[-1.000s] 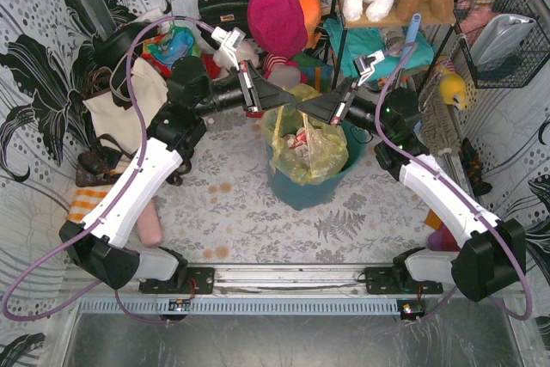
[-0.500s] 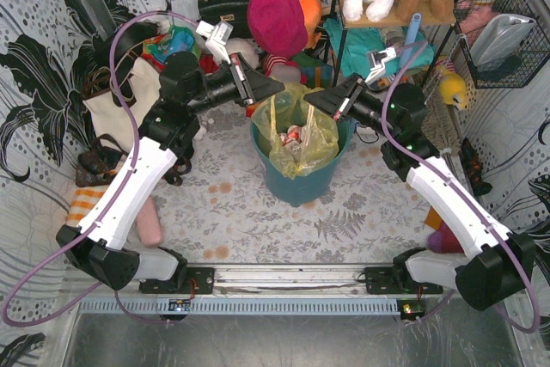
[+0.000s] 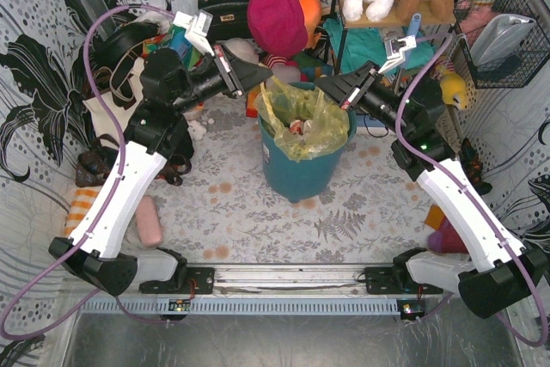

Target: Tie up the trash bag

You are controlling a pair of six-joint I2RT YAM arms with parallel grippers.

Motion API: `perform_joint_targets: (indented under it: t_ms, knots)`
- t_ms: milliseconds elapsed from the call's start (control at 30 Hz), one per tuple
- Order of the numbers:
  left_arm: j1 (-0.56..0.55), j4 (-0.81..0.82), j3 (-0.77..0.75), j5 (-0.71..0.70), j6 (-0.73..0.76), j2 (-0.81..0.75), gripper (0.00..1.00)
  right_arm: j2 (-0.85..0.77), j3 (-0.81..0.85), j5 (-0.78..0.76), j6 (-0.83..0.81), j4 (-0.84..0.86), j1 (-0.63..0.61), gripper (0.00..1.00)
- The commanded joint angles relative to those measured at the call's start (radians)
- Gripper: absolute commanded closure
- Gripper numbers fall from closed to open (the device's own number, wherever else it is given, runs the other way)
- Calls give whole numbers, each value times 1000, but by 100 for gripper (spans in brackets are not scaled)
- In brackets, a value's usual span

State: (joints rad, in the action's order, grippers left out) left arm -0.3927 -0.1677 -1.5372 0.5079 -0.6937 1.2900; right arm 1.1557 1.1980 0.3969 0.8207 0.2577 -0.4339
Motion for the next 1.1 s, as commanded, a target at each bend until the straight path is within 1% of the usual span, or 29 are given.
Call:
perform_joint_targets:
  t_ms: [0, 133, 300, 400, 600, 733, 933, 1000, 1067]
  knots:
    - [6, 35, 101, -1, 6, -61, 100, -48, -82, 15, 8, -2, -5, 100]
    - [8, 19, 193, 45, 3, -104, 100, -88, -188, 45, 50, 9, -5, 100]
    - [8, -51, 270, 60, 51, -170, 100, -133, -269, 155, 83, 53, -5, 100]
    - [8, -85, 278, 117, 78, -187, 100, -151, -280, 189, 88, 51, -5, 100]
    - [9, -97, 255, 222, 100, -180, 100, -167, -265, 209, 96, 52, -5, 100]
    - [18, -29, 238, 341, 53, -159, 100, -172, -238, 203, 94, 54, -5, 100]
    - [29, 146, 245, 489, -60, -134, 100, -159, -177, 206, 66, 54, -5, 100]
    - [36, 197, 248, 504, -89, -133, 100, -156, -166, 204, 66, 59, -5, 100]
    - [42, 283, 265, 519, -145, -137, 100, -154, -154, 199, 65, 69, -5, 100]
